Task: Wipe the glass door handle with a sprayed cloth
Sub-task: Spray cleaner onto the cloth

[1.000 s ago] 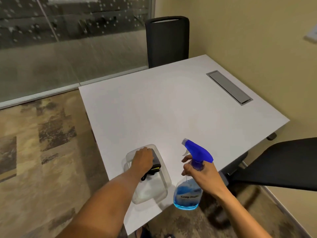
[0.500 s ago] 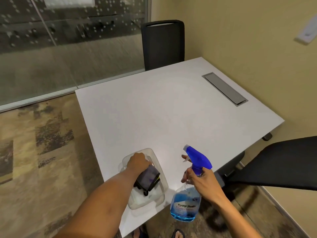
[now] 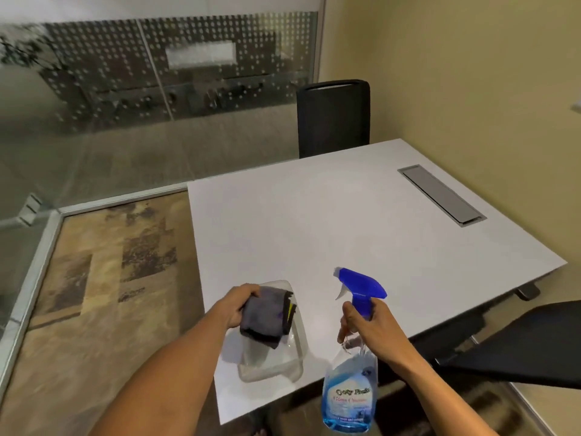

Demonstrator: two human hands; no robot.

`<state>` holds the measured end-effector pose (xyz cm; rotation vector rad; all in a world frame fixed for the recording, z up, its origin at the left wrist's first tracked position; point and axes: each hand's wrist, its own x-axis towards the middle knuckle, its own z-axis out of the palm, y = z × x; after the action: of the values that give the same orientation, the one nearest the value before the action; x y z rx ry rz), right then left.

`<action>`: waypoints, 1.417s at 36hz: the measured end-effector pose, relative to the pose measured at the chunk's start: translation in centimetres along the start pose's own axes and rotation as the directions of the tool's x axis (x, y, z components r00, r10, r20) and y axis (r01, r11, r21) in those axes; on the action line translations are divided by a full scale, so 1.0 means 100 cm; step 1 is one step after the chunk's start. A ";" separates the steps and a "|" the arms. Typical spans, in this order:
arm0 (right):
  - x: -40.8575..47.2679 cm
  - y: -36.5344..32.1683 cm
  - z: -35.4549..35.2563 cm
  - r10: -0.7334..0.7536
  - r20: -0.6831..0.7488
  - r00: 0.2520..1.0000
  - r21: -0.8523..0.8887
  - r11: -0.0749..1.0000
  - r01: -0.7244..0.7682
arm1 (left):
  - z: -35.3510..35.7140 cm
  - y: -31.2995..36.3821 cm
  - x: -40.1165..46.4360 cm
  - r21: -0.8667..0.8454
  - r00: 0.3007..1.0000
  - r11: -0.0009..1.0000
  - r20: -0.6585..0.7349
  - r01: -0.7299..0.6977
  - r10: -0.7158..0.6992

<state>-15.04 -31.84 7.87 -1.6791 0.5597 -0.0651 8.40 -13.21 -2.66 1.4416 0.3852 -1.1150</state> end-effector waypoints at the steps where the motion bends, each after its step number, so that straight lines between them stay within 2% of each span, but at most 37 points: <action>1: -0.001 -0.002 0.000 -0.006 0.026 1.000 -0.015 1.000 0.007 | -0.002 0.000 -0.004 -0.069 1.000 0.997 0.012 -0.025 0.026; 4: -0.003 -0.007 0.000 -0.025 0.111 0.993 -0.037 0.999 0.029 | -0.007 -0.004 -0.013 -0.252 0.993 0.962 0.022 -0.104 0.113; 8: -0.002 -0.008 0.002 -0.043 0.193 0.980 -0.028 0.998 0.049 | -0.006 -0.012 -0.027 -0.385 0.985 0.911 0.033 -0.145 0.170; 12: -0.005 -0.008 0.006 -0.097 0.242 0.965 0.003 0.995 0.099 | -0.005 -0.021 -0.036 -0.412 0.973 0.883 -0.046 -0.226 0.228; 17: -0.012 -0.012 0.009 -0.199 0.209 0.958 0.075 0.979 0.187 | -0.004 -0.028 -0.040 -0.415 0.926 0.829 -0.143 -0.376 0.348; 22: -0.017 -0.012 0.012 -0.180 0.184 0.966 0.085 0.982 0.167 | -0.008 -0.029 -0.056 -0.409 0.896 0.803 -0.102 -0.434 0.433; 28: -0.015 -0.009 0.029 -0.104 0.121 0.987 -0.067 0.991 0.113 | -0.018 -0.022 -0.055 -0.448 0.892 0.780 -0.101 -0.437 0.441; 36: -0.009 -0.014 0.064 -0.136 0.050 0.989 -0.255 0.956 0.144 | -0.026 -0.010 -0.052 -0.433 0.887 0.788 -0.059 -0.437 0.459; 51: 0.017 -0.031 0.096 -0.171 -0.005 0.985 -0.415 0.897 0.154 | -0.023 -0.002 -0.041 -0.461 0.910 0.798 -0.049 -0.387 0.413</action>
<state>-9.18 -23.51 8.43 -2.1438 0.4840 -0.1088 7.21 -9.64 0.08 0.9990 0.2646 -0.6539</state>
